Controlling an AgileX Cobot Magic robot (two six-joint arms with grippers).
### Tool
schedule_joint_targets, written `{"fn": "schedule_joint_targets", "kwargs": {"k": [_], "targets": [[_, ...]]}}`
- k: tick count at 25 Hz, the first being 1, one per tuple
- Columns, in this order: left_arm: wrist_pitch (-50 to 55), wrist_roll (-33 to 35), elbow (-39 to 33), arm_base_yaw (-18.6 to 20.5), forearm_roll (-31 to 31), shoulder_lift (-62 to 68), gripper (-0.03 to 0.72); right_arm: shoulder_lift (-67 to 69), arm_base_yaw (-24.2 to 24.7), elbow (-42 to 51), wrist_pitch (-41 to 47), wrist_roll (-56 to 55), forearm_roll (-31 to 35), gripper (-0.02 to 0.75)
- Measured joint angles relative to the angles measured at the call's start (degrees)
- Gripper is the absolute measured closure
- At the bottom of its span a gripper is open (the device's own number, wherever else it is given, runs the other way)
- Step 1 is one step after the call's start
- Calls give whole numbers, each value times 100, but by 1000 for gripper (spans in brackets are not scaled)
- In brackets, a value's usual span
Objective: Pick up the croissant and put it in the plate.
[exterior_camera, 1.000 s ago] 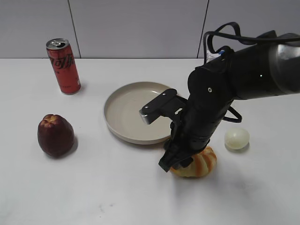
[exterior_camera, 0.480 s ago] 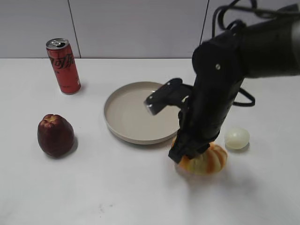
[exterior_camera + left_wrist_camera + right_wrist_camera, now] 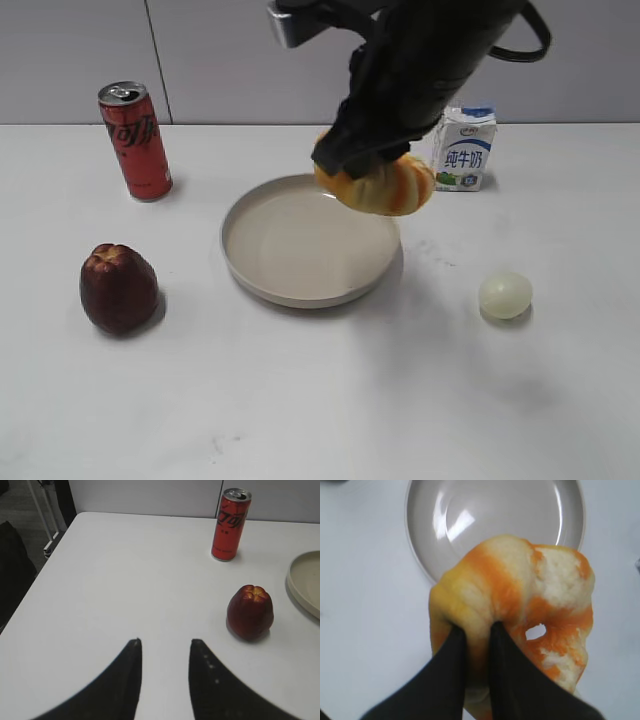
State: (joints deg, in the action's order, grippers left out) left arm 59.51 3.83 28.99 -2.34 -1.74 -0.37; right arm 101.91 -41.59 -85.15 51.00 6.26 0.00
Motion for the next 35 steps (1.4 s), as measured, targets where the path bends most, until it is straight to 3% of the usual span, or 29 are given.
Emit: {"fn": "schedule_joint_targets", "kwargs": {"k": [9,11,14,16,24,35], "targets": [[0,4,0,0,0,0,449,1749,0,-1120,-410,19,-51,632],[0,4,0,0,0,0,449,1971,0,-1249,-425,25,-56,512],[0,4,0,0,0,0,449,2165,0,-1282,-505,31,-111,210],[0,4,0,0,0,0,449,2198,0,-1282,-561,31,-145,136],[0,4,0,0,0,0,449,1936,0,-1886,111,31,-237,100],[0,2,0,0,0,0,449,244,211,-2072,1743,-255,-521,100]]}}
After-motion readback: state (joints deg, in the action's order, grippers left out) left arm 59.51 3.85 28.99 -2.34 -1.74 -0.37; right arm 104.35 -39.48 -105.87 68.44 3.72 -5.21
